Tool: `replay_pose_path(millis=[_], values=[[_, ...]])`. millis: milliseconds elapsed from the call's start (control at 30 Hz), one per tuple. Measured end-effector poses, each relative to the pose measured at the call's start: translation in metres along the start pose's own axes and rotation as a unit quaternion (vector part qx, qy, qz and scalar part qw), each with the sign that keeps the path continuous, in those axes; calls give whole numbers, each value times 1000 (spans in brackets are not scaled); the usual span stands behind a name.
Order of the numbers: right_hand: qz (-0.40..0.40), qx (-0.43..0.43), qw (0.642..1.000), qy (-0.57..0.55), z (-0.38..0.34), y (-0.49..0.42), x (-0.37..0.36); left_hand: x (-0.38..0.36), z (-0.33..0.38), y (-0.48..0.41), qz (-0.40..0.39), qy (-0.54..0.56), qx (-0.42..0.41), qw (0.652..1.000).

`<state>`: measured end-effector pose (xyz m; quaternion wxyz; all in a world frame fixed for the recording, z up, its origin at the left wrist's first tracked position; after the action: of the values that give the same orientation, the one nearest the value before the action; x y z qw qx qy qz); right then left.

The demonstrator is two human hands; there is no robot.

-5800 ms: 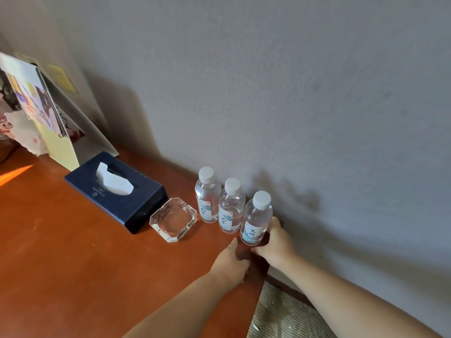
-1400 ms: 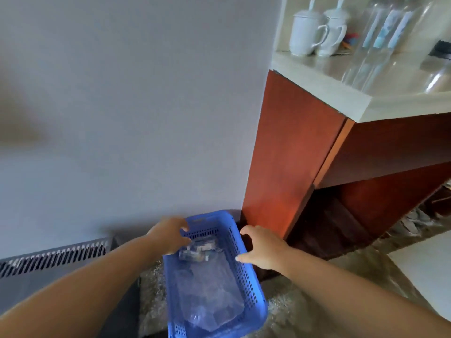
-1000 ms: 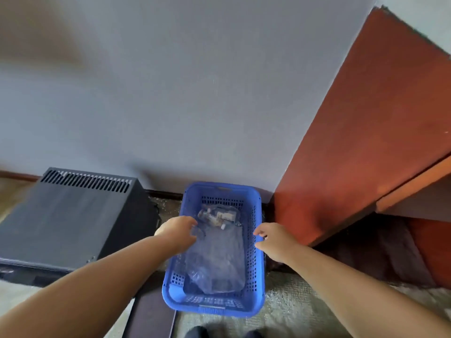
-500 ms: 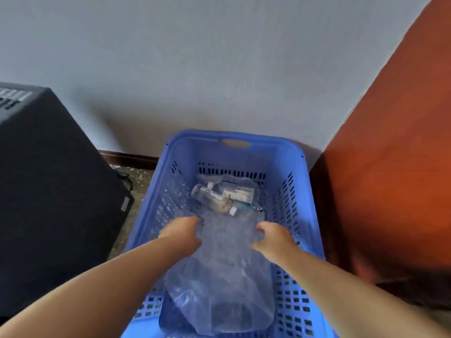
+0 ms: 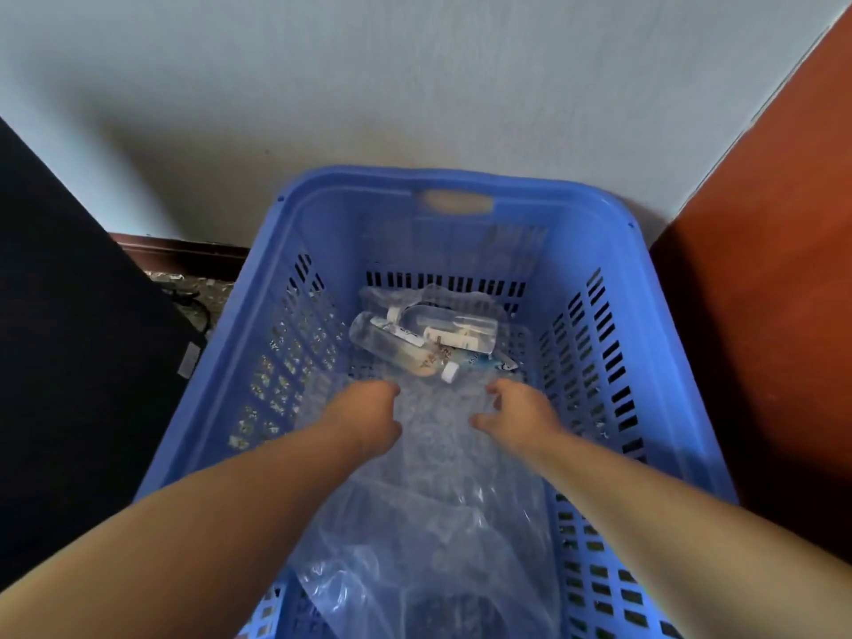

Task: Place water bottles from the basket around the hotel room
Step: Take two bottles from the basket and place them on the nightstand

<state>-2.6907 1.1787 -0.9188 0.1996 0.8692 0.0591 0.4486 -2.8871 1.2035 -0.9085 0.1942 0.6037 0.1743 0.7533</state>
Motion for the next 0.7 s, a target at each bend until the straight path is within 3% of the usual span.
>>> replay_pose_path(millis=[233,433,567,700], values=[[36,15,999,10,-17,-51,-37,12,-27,-26,47,-132,-2,990],[74,-8,990,118,-18,-82,-58,-2,-19,-41,32,-68,-3,997],[64,-16,993,97,-17,-86,-69,-4,-19,-46,48,-90,-17,995],[70,97,993,8,-22,-70,-64,-7,-17,-49,95,-50,-21,994]])
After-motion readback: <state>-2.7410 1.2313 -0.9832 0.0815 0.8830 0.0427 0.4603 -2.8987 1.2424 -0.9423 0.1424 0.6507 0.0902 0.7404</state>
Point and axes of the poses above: each hand's wrist, its own y-axis away from the middle knuckle, its own x-axis out of the back of the hand, z = x × y, the point moved 1 cm from there along -y, towards the middle knuckle, and after that the axes turned 6 degrees about x, right-handed, at the moved point
